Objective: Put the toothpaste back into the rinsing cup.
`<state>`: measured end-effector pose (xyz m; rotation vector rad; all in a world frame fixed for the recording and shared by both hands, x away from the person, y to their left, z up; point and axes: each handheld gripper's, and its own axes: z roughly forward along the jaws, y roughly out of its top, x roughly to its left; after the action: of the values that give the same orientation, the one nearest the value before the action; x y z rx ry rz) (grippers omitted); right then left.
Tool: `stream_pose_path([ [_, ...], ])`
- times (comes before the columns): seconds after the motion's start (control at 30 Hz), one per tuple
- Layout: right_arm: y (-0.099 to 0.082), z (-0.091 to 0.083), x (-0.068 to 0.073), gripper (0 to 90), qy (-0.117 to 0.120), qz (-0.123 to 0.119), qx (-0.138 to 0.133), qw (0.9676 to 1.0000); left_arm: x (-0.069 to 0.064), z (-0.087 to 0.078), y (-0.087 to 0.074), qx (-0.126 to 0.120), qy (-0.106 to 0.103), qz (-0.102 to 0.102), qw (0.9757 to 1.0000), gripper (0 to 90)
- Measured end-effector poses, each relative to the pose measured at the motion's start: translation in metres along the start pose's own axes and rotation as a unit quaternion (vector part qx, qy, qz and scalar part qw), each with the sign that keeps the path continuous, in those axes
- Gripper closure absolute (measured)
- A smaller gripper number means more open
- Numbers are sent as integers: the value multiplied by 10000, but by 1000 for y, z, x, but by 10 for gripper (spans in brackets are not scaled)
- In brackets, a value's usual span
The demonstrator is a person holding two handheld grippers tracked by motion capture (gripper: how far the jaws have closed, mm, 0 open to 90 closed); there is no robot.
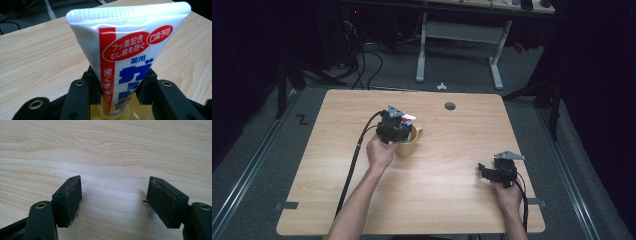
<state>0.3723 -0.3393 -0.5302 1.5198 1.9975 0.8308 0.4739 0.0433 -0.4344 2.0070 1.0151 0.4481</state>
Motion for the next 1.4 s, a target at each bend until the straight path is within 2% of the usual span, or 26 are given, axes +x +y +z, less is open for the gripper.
stream_pose_path([
  [0.6, 0, 0, 0, 283, -1, -2, -1, 10000, -1, 8, -5, 124, 25, 18, 9999, 621],
  [0.87, 0, 0, 0, 283, -1, -2, -1, 10000, -2, 13, -9, 279, 72, 106, 9995, 618],
  [1.03, 0, 0, 0, 283, -1, -2, -1, 10000, -3, 13, -9, 281, 65, 129, 9995, 614],
  [1.4, 0, 0, 0, 283, 0, -2, -1, 10000, 1, 12, -9, 350, 18, 56, 9994, 553],
])
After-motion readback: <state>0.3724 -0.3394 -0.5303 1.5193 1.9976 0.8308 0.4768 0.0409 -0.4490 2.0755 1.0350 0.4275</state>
